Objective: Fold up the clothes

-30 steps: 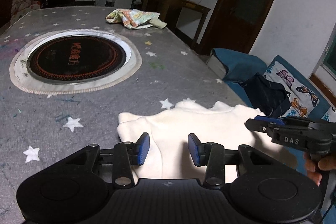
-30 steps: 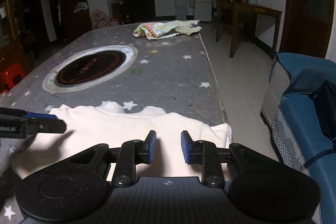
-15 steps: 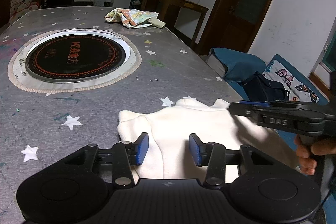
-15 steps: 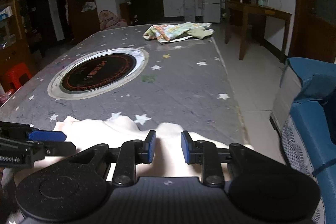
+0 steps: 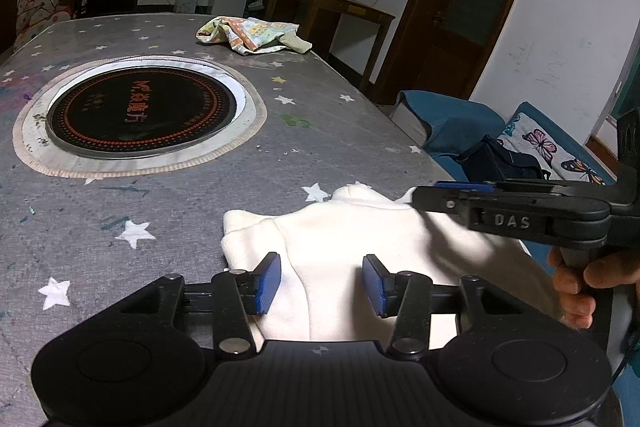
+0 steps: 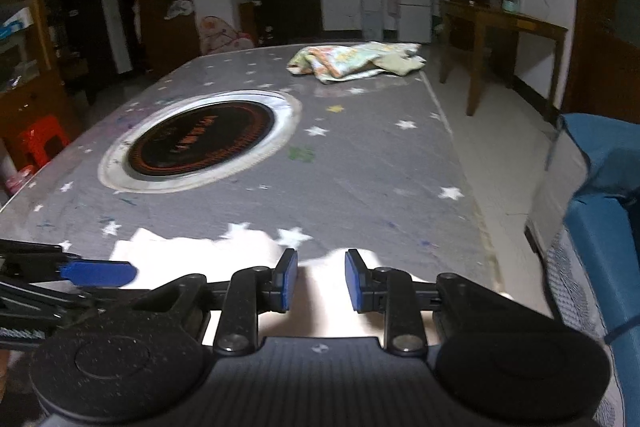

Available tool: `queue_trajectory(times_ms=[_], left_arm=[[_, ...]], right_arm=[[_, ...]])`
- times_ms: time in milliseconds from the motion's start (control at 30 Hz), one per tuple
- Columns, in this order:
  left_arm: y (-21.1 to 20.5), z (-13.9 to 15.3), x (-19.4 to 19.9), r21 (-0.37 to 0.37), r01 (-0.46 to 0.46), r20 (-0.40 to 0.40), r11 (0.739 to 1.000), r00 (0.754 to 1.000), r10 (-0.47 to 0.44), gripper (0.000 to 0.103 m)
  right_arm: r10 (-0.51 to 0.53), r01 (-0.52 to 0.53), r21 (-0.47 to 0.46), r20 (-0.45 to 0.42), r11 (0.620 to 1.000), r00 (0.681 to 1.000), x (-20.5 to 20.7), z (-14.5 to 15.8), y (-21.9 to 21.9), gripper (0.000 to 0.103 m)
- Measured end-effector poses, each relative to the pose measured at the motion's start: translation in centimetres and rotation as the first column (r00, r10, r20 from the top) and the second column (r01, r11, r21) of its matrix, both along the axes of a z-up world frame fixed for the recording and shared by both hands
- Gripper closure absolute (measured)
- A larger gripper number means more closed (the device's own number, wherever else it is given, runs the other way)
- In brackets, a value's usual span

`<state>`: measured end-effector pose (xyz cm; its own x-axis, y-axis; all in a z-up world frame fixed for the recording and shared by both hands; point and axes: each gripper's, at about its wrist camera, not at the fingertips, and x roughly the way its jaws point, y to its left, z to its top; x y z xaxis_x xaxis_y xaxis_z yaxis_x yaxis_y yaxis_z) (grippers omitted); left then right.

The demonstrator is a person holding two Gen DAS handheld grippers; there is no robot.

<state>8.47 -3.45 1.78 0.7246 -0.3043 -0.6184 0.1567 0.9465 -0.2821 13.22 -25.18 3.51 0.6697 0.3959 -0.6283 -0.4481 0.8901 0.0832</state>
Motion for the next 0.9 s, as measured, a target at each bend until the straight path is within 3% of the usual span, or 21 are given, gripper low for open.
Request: queue_trajectory(times_ms=[300, 633, 900], left_arm=[[0.1, 0.0, 0.0, -0.001, 0.006, 0.002, 1.000, 1.000, -0.006, 0.054], [0.0, -0.1, -0.2, 0.002, 0.014, 0.009, 1.000, 1.000, -0.014, 0.052], [0.0, -0.1, -0.1, 0.004, 0.025, 0.014, 1.000, 1.000, -0.025, 0.051]], right_arm=[[-0.005, 0.004, -0.042, -0.024, 0.999, 1.000, 1.1, -1.1, 1.6, 0.078], [0.091, -0.092, -0.025, -0.008, 0.995, 0.996, 0.6, -0.6, 4.1, 0.078], [0.060, -0.061, -0.035, -0.024, 0.998, 0.998, 1.5, -1.0, 3.9, 0.078]])
